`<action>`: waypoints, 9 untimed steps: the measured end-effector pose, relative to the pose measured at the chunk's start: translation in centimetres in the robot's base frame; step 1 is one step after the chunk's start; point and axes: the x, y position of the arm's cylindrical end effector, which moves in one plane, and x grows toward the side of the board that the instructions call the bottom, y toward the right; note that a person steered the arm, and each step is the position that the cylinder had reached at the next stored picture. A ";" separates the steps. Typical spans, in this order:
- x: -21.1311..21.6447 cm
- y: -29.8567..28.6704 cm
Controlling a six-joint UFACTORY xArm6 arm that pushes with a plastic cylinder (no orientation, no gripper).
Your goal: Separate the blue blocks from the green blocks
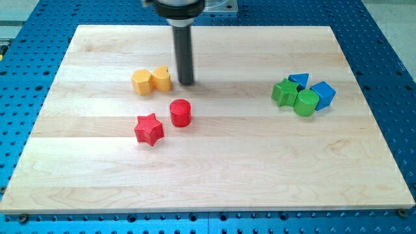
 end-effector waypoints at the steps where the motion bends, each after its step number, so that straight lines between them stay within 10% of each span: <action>1: 3.0 1.8; 4: 10.7 -1.3; 6: 14.9 19.4; 9: 8.3 19.2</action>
